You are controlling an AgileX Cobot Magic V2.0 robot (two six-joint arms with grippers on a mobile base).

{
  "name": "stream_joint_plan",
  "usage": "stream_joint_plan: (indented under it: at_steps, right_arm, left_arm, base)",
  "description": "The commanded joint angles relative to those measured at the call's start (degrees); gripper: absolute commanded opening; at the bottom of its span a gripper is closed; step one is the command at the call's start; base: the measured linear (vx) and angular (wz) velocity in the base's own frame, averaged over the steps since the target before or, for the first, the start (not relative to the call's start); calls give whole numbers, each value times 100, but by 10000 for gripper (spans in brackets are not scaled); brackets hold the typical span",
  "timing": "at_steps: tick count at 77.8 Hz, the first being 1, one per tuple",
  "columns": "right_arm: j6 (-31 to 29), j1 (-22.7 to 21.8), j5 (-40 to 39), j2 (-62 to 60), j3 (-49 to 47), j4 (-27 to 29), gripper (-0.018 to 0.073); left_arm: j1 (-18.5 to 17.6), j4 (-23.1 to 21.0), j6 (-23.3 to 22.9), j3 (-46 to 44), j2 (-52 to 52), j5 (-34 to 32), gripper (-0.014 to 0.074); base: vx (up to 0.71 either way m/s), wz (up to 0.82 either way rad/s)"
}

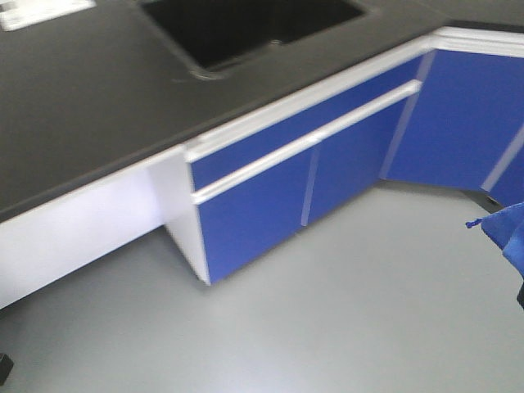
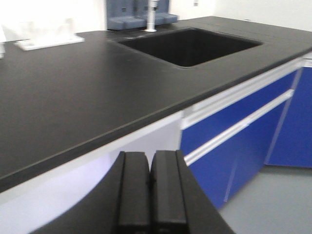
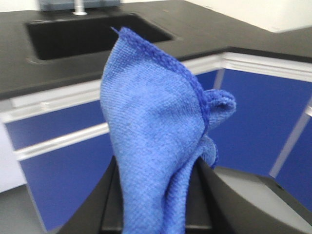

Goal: Wipe right workspace with blue cloth
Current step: 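Drive the base to the other bench holding the cloth in the right gripper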

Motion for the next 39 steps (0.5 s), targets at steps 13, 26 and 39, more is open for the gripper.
stream_joint_plan:
  at_steps: [13, 26, 39]
  right_arm:
    - [-66, -32, -496, 55, -170, 41, 0]
    - [-66, -32, -496, 55, -170, 41, 0]
    - [-66, -32, -496, 55, -170, 41, 0]
  left_arm:
    - [15, -32, 1, -142, -59, -455, -6]
    - [15, -32, 1, -142, -59, -455, -6]
    - [15, -32, 1, -142, -59, -455, -6]
  base:
    - [-21, -64]
    - [-18, -70]
    - [-16, -78]
